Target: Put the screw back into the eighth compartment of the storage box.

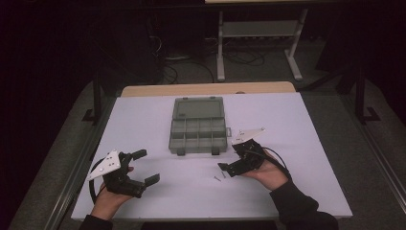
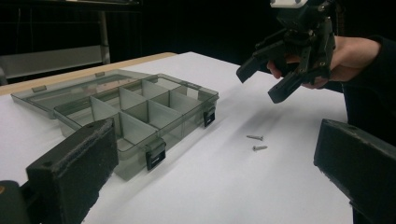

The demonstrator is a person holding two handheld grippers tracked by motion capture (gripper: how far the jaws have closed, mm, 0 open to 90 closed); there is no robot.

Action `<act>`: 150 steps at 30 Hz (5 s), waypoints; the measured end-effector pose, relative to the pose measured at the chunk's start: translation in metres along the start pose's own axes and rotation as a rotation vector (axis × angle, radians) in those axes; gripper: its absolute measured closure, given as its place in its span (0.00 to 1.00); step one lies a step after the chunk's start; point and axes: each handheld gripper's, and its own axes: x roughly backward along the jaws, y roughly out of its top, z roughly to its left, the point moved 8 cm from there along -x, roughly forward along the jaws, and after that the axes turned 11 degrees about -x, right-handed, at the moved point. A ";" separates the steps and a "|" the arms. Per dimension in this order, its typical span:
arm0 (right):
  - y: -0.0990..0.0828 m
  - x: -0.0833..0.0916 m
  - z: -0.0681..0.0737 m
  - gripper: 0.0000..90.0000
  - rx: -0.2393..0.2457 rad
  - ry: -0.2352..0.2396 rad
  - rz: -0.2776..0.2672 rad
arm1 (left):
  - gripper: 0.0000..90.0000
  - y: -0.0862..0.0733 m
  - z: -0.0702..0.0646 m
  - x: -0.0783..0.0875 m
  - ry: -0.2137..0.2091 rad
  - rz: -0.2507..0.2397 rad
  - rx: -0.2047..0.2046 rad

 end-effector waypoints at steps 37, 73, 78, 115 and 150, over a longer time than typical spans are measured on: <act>-0.031 -0.030 0.009 0.82 0.022 -0.002 0.174 | 0.00 0.000 -0.001 -0.001 -0.006 0.001 -0.003; -0.038 -0.037 0.007 0.96 0.021 -0.007 0.224 | 0.00 0.000 -0.001 -0.001 -0.005 0.005 -0.006; -0.038 -0.036 0.005 0.96 0.021 -0.009 0.223 | 0.00 0.000 -0.002 0.000 -0.004 0.003 0.000; 0.018 0.008 0.000 0.96 0.005 0.006 0.071 | 0.00 -0.001 -0.002 -0.002 -0.007 0.010 0.000; 0.064 -0.017 -0.029 0.96 -0.039 -0.065 0.014 | 0.00 -0.002 -0.002 -0.003 -0.005 0.013 0.000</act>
